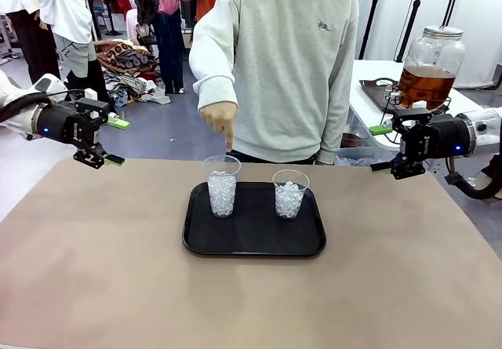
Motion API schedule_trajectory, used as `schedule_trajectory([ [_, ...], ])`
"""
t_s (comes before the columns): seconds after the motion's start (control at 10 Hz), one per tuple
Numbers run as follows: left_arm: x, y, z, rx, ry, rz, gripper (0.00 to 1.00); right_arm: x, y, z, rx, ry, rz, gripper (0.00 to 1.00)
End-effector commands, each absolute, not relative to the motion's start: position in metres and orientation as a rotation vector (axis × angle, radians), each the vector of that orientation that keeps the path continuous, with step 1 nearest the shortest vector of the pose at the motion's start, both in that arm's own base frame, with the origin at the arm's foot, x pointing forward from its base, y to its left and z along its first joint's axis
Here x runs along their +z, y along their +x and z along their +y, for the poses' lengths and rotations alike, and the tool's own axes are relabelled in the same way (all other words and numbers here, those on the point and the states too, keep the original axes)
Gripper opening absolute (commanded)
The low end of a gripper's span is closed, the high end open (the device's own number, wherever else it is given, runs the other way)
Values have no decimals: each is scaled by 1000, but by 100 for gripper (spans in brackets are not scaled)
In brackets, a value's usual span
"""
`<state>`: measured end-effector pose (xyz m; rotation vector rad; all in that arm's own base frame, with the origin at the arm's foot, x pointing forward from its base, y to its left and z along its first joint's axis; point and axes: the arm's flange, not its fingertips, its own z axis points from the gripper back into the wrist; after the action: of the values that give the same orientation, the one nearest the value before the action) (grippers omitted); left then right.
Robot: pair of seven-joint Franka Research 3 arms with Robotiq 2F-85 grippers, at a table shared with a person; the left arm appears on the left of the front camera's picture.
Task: Pour the drink into the iced cup.
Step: Pick up the iced cup indicated by the human and present it to them.
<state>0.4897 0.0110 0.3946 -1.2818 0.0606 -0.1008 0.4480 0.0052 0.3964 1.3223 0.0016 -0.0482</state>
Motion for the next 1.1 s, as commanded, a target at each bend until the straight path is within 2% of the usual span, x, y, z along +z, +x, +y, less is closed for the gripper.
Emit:
schedule_trajectory([
  [0.0,397,486,12,-101,-1287,53,100,397,448,6,-54,1322,-2,100],
  [1.0,397,486,12,-101,-1287,53,100,397,448,6,-54,1322,-2,100],
])
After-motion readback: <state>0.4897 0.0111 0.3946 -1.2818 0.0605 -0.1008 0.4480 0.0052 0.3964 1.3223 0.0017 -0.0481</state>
